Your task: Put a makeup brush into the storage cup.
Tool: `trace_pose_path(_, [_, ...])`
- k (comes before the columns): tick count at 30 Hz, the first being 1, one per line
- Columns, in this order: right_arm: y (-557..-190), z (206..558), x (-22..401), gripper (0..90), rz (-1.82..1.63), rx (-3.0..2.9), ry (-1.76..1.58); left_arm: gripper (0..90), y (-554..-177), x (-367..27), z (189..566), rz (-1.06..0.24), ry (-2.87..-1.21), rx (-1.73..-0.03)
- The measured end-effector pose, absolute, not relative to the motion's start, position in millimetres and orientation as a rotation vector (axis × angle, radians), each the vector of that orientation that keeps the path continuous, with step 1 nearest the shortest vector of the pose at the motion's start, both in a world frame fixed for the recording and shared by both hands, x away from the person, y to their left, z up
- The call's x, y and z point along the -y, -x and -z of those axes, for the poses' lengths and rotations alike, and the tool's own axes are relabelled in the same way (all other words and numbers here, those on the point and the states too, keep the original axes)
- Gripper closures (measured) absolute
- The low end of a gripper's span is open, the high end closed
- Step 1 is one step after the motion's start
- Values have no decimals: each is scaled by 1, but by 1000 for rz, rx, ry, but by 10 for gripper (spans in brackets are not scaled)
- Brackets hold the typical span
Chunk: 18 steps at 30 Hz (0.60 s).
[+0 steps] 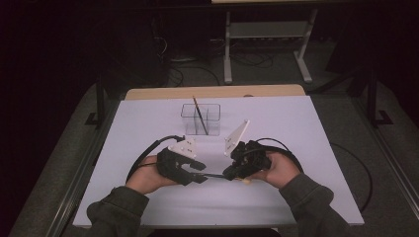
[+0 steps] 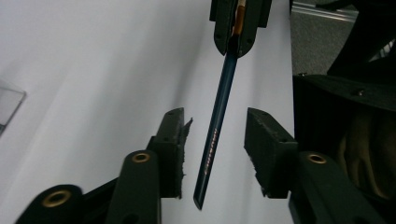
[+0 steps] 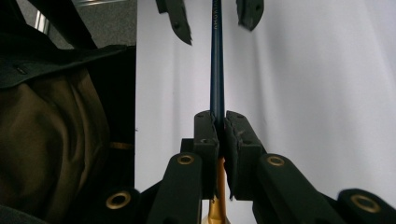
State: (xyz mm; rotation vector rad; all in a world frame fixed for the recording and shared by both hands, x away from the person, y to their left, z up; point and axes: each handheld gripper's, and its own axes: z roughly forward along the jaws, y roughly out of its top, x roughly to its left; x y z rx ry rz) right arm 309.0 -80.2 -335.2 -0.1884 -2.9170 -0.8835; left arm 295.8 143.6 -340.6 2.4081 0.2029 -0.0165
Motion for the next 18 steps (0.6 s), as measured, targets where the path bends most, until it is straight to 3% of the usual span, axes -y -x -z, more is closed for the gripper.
trace_pose_path(18, [-303,339,64,831,865,2916,107,721,-296,-141,347,107,-2470,-139])
